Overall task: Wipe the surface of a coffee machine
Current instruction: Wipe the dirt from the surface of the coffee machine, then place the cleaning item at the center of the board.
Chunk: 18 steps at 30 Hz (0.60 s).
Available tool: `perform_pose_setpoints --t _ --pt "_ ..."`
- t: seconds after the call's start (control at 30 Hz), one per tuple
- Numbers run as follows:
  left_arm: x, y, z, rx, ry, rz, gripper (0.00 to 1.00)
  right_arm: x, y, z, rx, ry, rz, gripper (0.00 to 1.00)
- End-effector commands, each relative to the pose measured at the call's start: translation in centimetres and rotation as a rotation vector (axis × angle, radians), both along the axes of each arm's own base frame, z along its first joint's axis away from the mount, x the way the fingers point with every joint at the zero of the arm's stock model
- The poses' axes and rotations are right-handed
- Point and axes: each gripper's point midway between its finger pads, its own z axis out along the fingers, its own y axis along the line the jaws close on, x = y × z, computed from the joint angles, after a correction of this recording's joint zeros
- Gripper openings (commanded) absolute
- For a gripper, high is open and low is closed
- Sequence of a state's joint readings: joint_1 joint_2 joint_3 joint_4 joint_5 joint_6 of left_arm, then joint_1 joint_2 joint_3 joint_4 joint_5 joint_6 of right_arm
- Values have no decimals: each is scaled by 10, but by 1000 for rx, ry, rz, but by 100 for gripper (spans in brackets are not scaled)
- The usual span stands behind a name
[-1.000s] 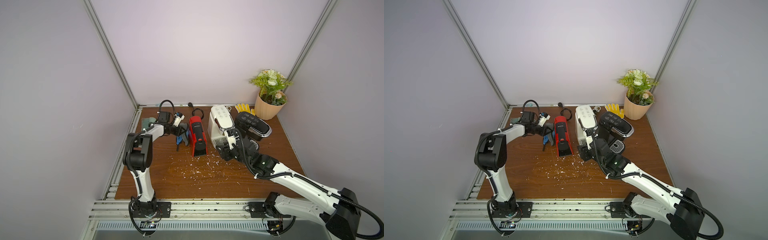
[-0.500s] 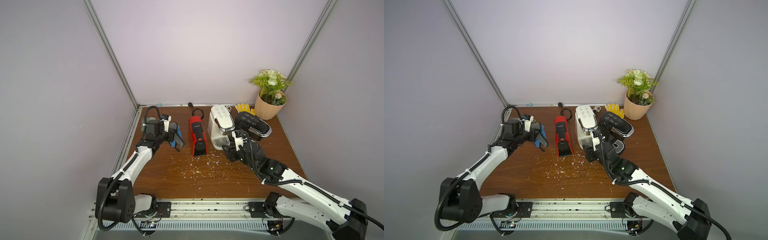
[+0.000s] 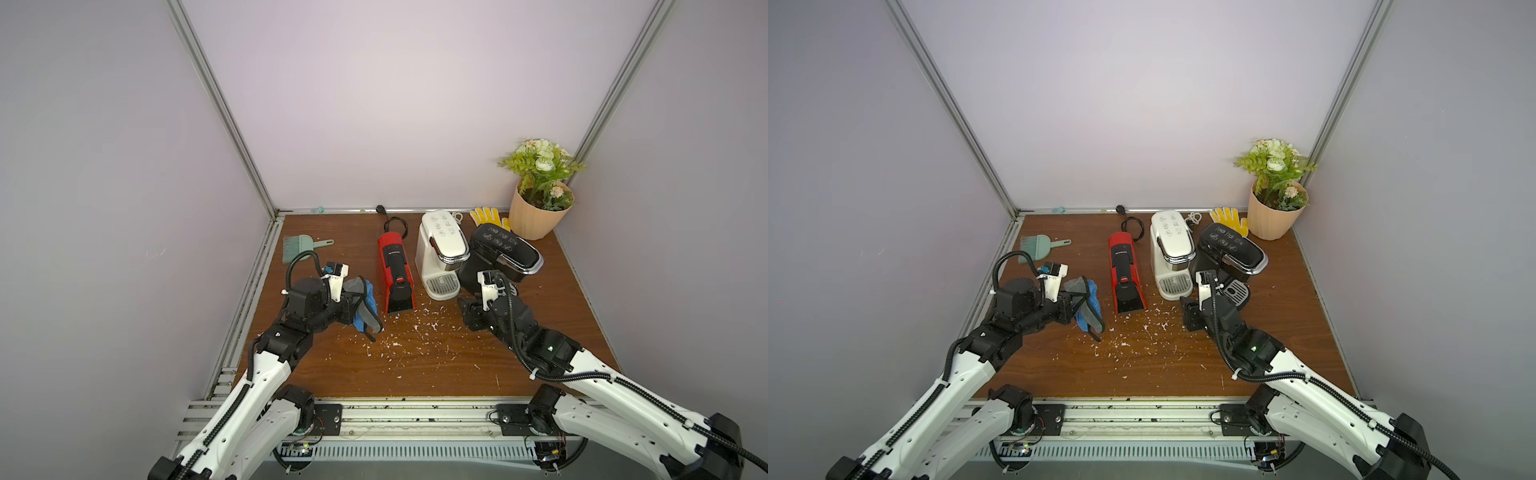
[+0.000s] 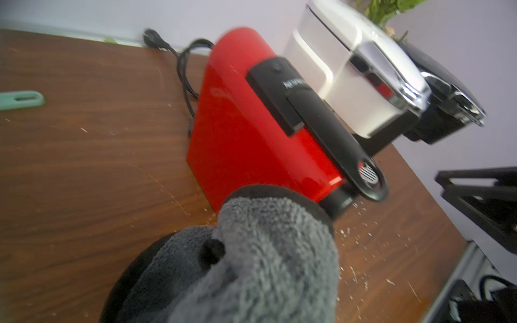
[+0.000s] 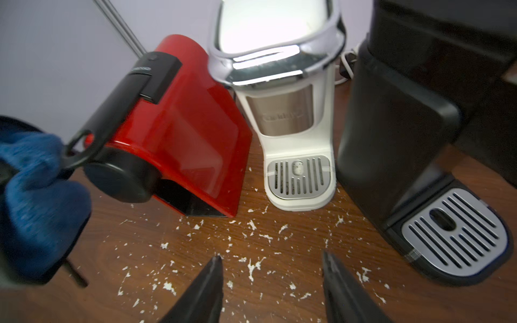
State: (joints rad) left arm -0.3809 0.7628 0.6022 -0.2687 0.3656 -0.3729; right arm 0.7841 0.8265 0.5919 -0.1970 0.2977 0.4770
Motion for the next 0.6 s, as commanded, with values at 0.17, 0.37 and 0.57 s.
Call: perform_pose_setpoints --t 0.17,0.37,0.57 --pt "-54 -52 -20 -107 141 -57 0 11 -20 -11 84 22 -90 59" --pt "-57 -109 -38 -28 112 -123 0 10 -23 -12 70 29 -86 59" --pt "-48 -166 -45 19 88 -185 8 7 -30 -16 71 32 -99 59"
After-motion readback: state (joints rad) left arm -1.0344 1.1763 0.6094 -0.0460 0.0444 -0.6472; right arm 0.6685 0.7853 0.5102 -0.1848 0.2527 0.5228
